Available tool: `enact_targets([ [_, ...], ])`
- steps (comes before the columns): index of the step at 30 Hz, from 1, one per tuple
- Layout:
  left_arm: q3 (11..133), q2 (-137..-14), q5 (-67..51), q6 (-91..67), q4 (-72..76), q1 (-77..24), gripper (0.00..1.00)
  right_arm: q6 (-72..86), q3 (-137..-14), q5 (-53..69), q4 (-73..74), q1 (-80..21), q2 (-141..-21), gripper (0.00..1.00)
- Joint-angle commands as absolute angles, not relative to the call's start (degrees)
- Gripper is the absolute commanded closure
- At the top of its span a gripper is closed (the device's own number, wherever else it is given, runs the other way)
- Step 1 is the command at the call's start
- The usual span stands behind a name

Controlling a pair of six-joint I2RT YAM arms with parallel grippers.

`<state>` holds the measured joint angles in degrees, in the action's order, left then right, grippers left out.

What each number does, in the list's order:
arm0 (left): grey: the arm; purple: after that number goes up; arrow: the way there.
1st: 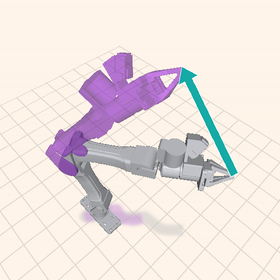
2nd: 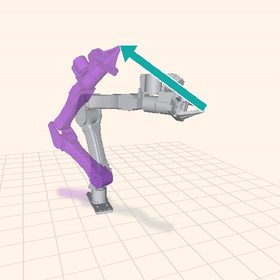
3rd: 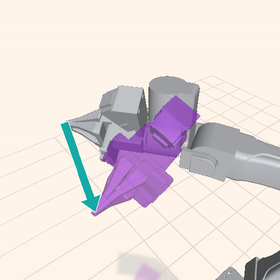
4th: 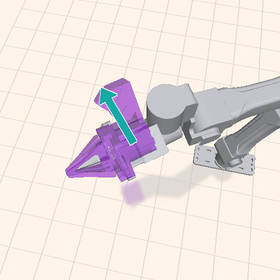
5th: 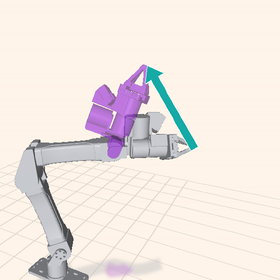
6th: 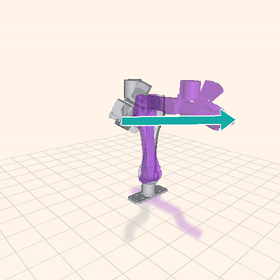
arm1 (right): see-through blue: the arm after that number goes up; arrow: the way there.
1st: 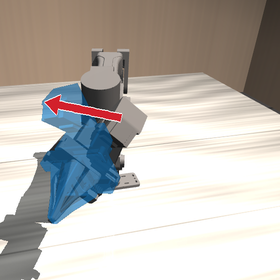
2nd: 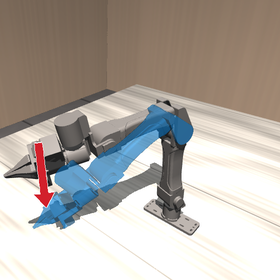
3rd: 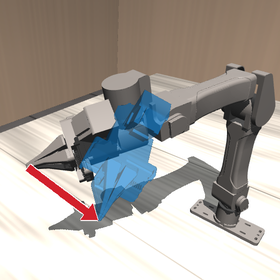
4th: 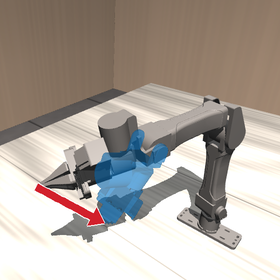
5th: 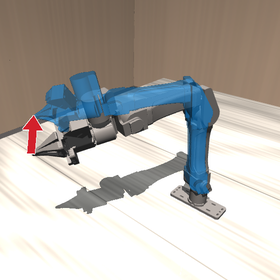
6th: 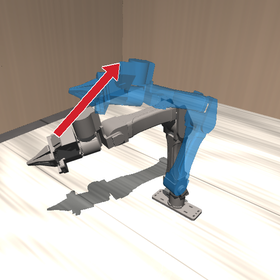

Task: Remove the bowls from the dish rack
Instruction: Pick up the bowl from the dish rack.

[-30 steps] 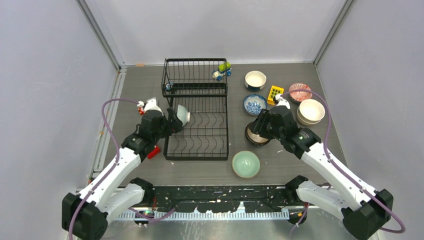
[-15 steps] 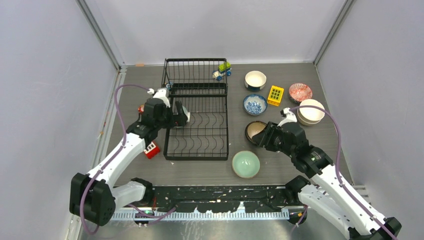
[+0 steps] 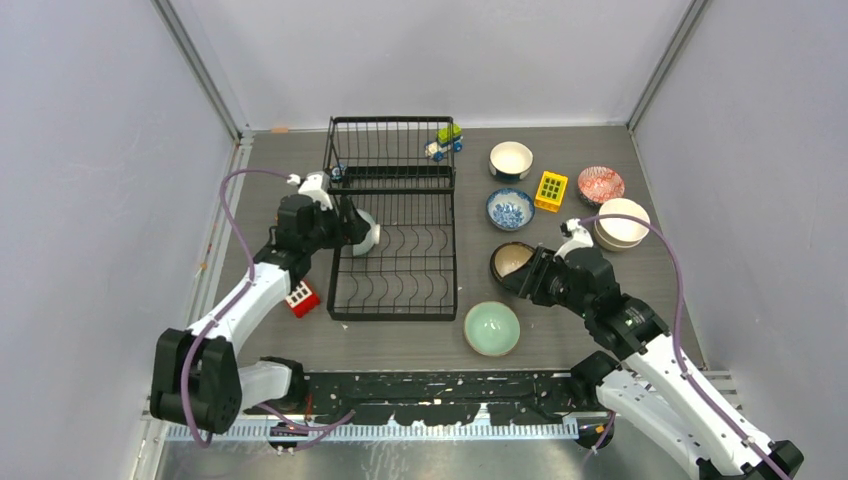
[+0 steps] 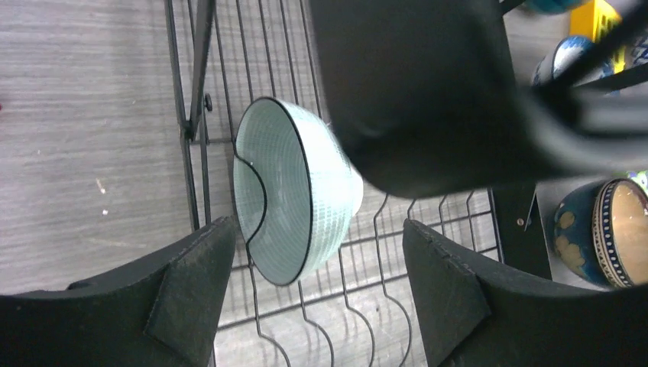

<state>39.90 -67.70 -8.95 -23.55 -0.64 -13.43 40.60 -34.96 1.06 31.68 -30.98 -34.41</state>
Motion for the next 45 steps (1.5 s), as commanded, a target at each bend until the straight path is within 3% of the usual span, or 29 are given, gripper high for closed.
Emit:
enact_targets([
  [1,38.76,-69.66,-15.86,-23.96,8.71,-11.75,0.21,39.25,-34.83,1.70,30.32,-30.89,-32.93,0.52],
  [12,36.41,-75.03,-18.80,-26.51,16.00,-11.51,0.37,39.37,-34.24,2.22,30.14,-30.93,-32.37,0.52],
  [30,25.64,-67.27,-13.29,-31.82,28.49,-11.51,0.29,39.37,-33.32,3.79,28.50,-30.95,-32.96,0.52],
  [40,23.53,-71.92,-15.04,-33.30,38.49,-11.56,0.38,39.21,-32.56,4.19,29.24,-30.93,-31.28,0.52],
  [45,23.09,-75.40,-15.36,-35.01,42.67,-11.55,0.48,39.37,-32.10,4.18,29.18,-30.91,-30.95,0.51],
])
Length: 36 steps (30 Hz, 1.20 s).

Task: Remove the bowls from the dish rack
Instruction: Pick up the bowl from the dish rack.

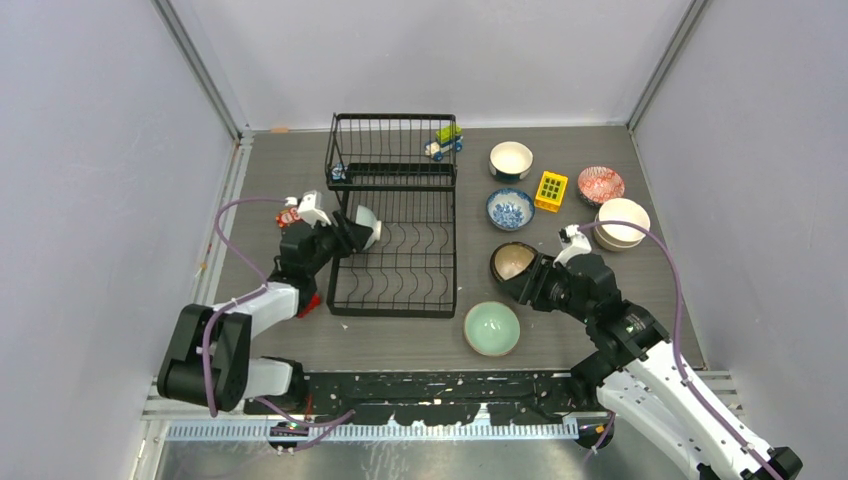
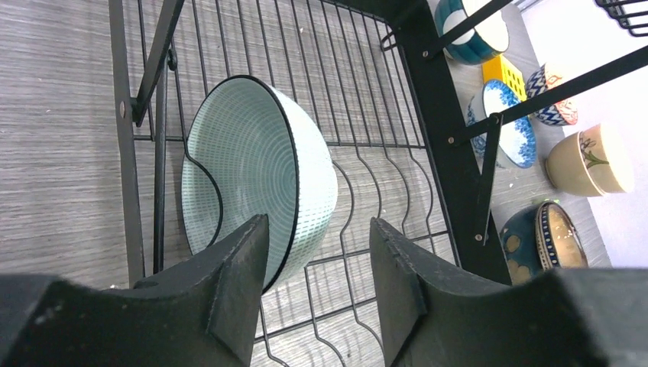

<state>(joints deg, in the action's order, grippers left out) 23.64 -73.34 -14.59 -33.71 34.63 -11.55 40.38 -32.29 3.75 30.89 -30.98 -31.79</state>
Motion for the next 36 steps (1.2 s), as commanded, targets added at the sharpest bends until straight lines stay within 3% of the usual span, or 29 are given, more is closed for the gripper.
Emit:
enact_targets([
  [1,22.89,-76.01,-15.57,-35.46,43.56,-11.53,0.50,39.44,-32.07,4.15,29.20,-30.93,-30.98,0.51],
  [12,22.83,-78.73,-18.06,-36.65,46.76,-11.66,0.72,39.24,-32.12,3.96,29.44,-30.89,-31.29,0.51],
  [21,23.46,-78.49,-19.78,-36.54,46.56,-11.69,0.99,39.46,-32.01,3.94,29.44,-30.89,-31.53,0.51],
  [36,22.46,-76.95,-24.21,-42.53,55.63,-11.78,1.00,39.37,-32.68,3.49,29.61,-30.93,-31.64,0.51],
])
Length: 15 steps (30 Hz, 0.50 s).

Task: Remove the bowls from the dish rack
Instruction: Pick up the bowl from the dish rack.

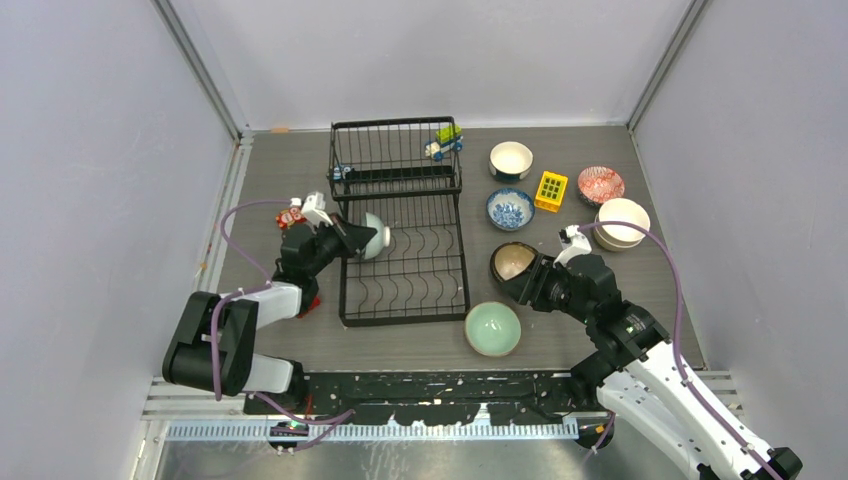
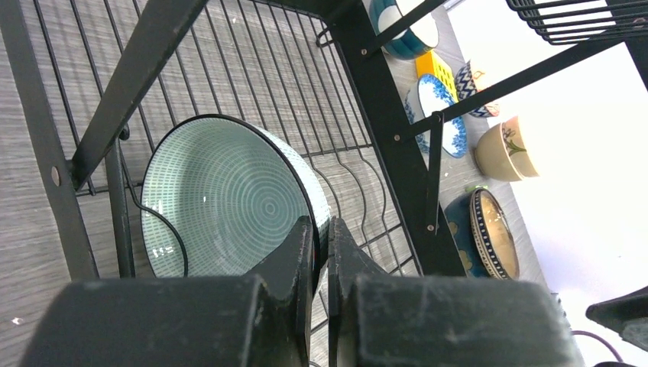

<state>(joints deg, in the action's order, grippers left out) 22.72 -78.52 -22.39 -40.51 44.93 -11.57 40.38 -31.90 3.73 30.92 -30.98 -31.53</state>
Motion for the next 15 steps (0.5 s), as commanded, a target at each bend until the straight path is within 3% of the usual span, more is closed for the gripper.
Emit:
enact_targets([
  [1,22.23,-77.03,-24.29,-43.13,56.62,-11.82,1.00,39.37,-32.67,3.44,29.64,-30.94,-31.64,0.51],
  [15,18.54,-79.11,-22.20,-49.46,67.12,-10.87,1.00,39.79,-32.78,3.64,29.70,-30.93,-31.79,0.51],
])
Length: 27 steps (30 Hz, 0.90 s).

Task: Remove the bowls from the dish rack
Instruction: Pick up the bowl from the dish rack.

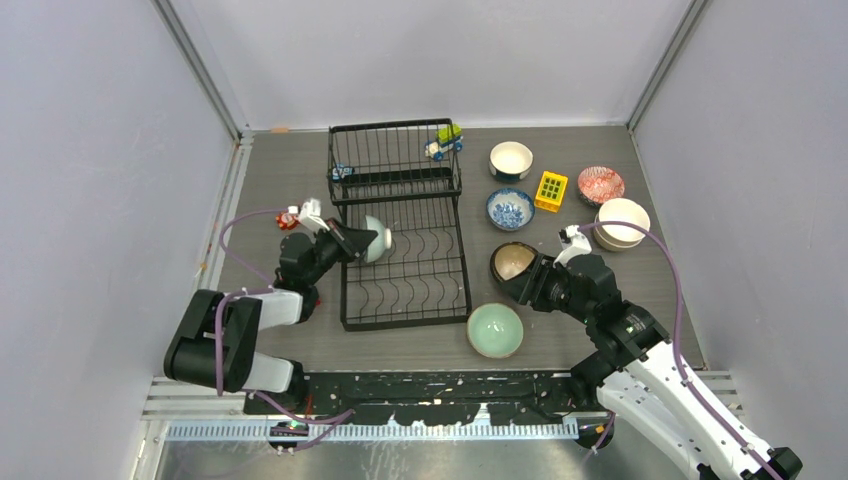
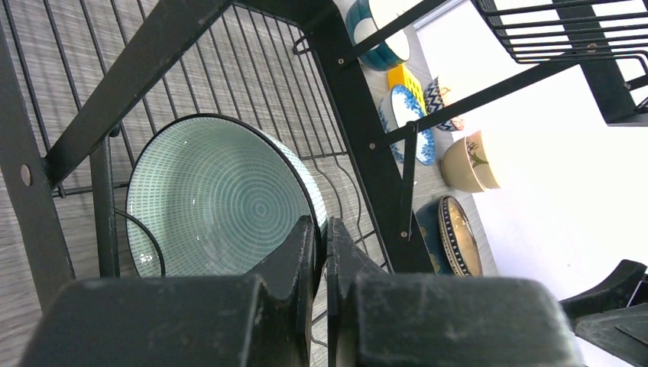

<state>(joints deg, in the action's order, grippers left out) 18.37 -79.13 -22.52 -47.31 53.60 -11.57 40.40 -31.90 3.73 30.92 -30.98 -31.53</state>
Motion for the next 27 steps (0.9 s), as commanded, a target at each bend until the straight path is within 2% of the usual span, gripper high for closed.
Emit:
enact_targets([
  [1,18.22,-79.14,-21.83,-50.01,67.75,-10.44,1.00,39.81,-32.83,3.61,29.77,-30.94,-31.75,0.51],
  [15,15.83,-85.75,-22.18,-58.43,81.70,-7.41,1.00,39.74,-32.64,3.69,29.68,-30.89,-31.58,0.51],
  [27,17.14,-84.29,-24.41,-60.77,82.00,-7.31,1.00,39.82,-32.81,3.71,29.54,-30.94,-31.72,0.51],
])
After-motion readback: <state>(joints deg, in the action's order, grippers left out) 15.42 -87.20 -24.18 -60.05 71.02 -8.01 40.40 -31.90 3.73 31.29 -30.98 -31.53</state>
